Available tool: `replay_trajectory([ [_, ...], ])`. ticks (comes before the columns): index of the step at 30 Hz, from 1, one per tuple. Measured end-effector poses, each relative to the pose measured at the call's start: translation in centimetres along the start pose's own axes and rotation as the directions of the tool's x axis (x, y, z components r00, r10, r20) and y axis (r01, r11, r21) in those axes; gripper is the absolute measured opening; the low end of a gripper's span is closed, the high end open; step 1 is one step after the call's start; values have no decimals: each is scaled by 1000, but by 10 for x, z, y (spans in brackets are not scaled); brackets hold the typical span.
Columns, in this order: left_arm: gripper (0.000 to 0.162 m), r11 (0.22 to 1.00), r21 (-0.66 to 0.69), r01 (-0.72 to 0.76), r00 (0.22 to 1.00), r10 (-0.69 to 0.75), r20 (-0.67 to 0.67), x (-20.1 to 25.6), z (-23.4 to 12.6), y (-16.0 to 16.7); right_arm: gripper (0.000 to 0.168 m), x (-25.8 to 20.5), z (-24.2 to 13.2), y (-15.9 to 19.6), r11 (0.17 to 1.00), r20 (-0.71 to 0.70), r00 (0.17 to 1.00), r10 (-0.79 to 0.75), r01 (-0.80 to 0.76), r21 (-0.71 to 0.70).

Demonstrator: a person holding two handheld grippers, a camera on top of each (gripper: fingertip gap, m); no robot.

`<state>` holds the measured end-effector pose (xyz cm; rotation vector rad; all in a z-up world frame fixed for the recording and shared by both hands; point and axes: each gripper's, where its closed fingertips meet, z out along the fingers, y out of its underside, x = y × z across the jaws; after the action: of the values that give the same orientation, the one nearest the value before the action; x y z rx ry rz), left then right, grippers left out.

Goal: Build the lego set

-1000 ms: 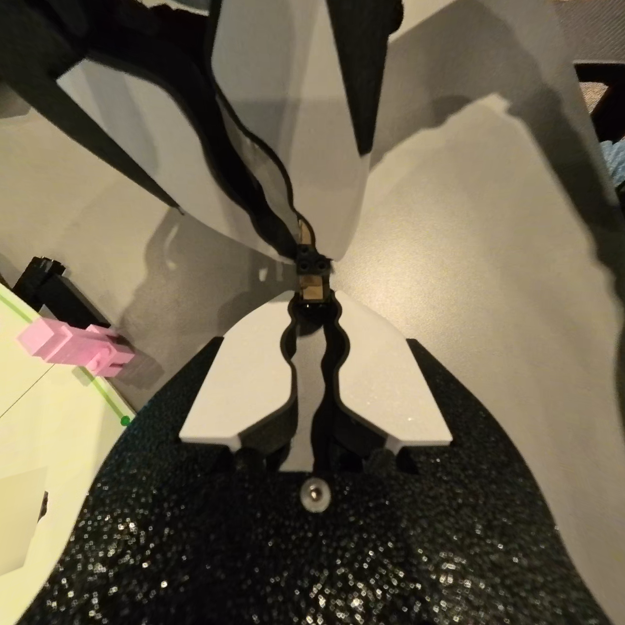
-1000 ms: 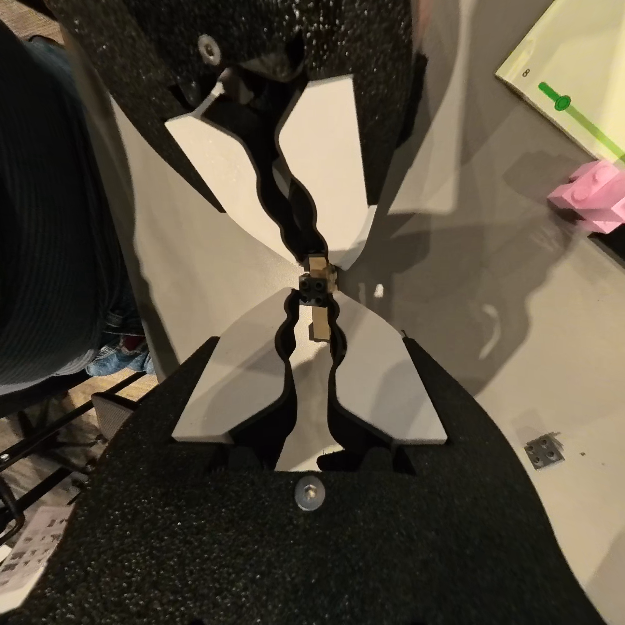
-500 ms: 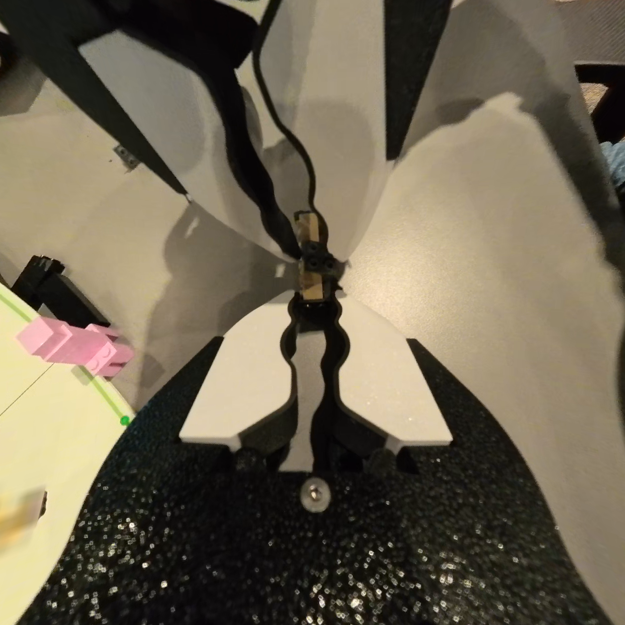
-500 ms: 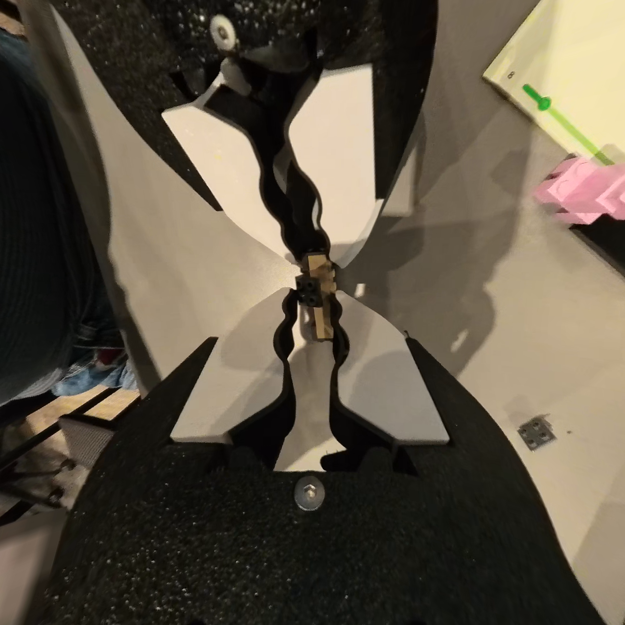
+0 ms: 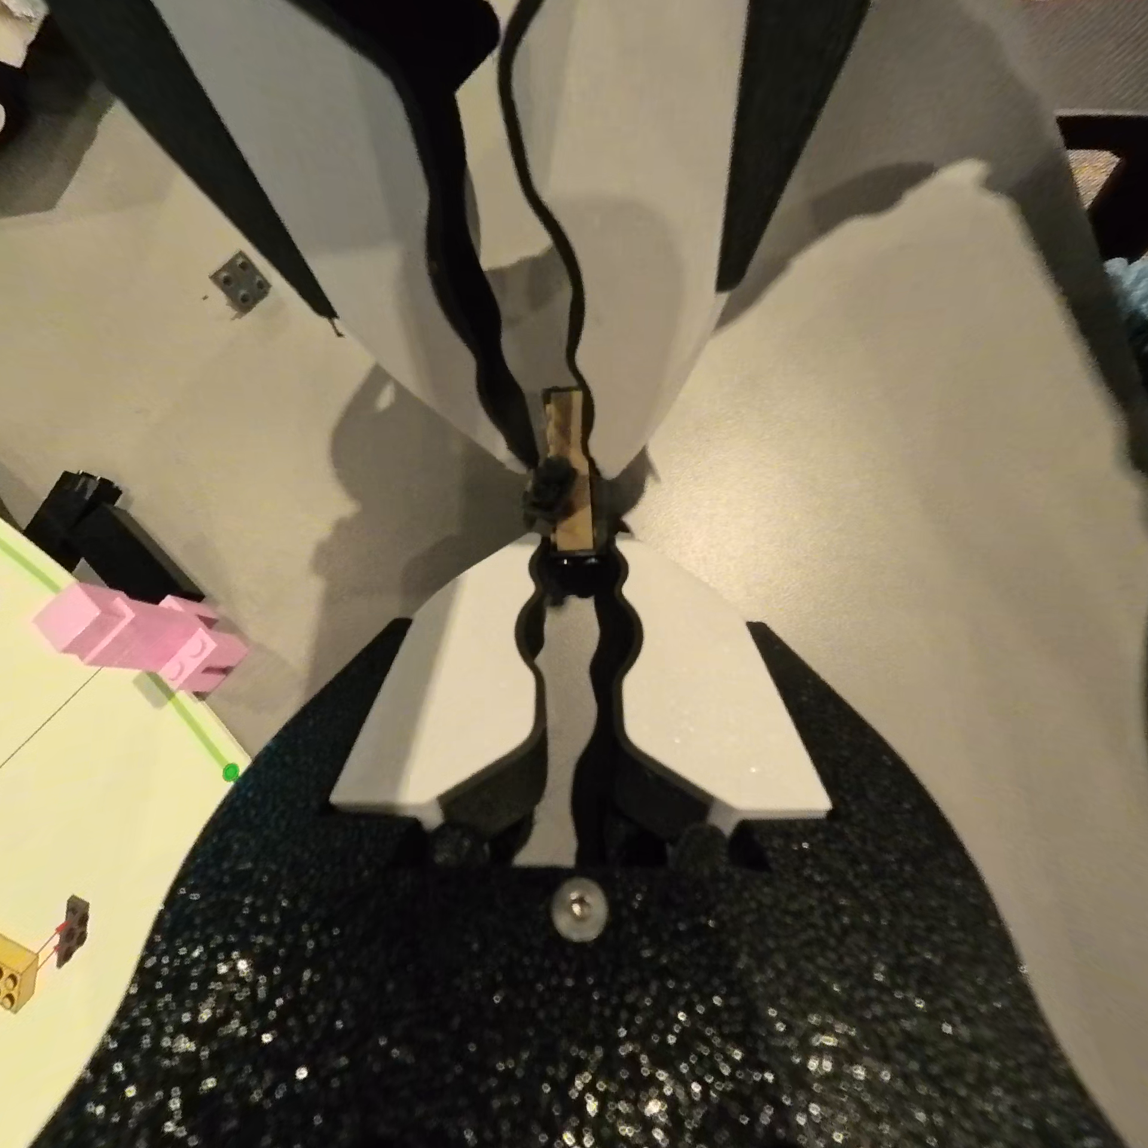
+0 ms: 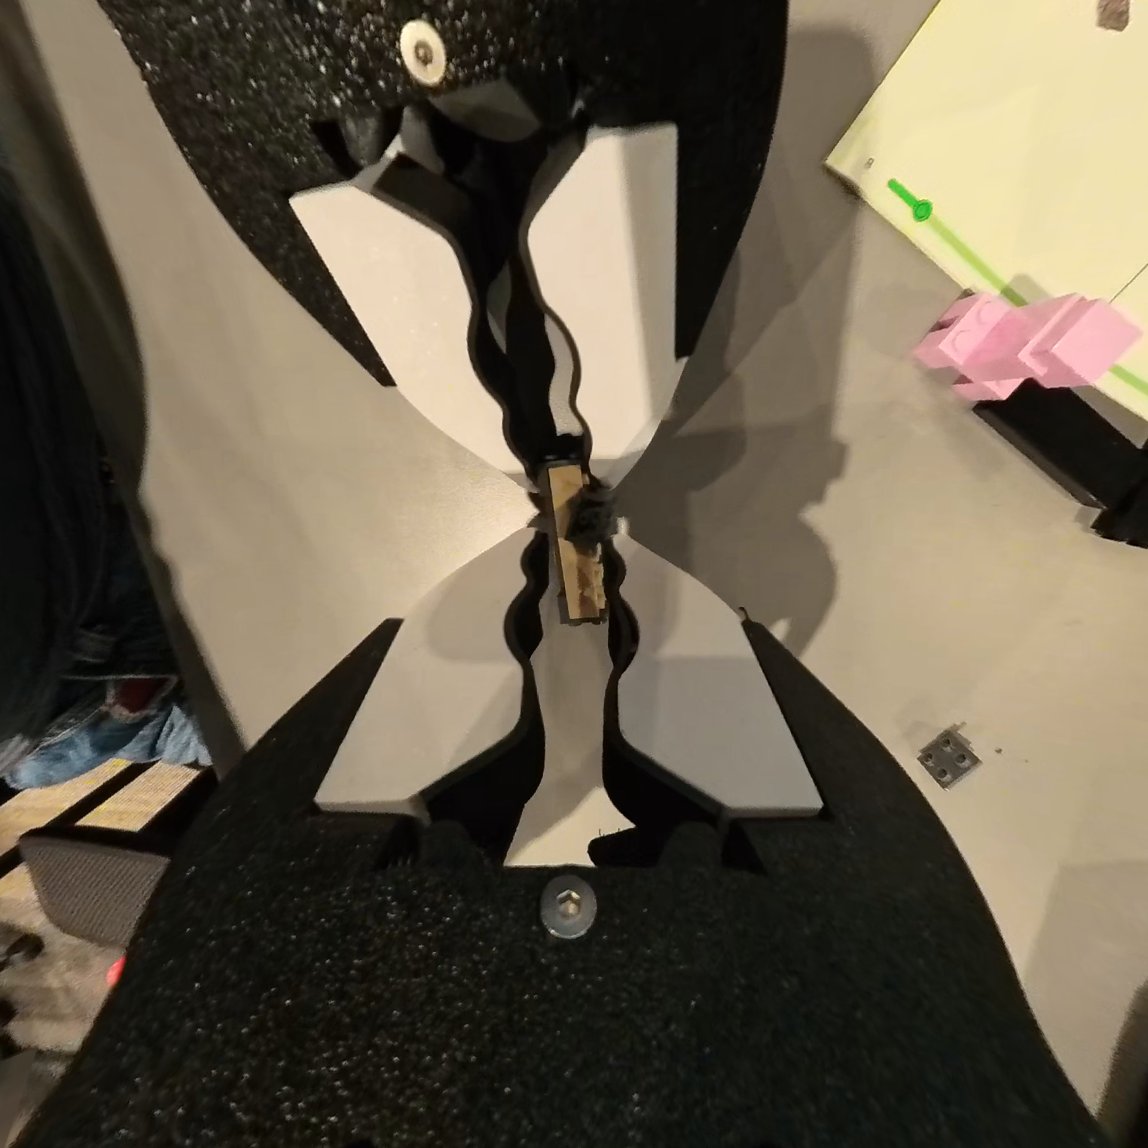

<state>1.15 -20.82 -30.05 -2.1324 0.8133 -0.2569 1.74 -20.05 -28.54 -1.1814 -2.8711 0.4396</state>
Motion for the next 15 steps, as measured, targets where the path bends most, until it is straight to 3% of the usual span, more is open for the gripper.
replay_trajectory([
  [15,17,1000,0,4,1000,-4,-3,0,0,0,8,-9,0,0,993,-58,991,-121,122,5],
])
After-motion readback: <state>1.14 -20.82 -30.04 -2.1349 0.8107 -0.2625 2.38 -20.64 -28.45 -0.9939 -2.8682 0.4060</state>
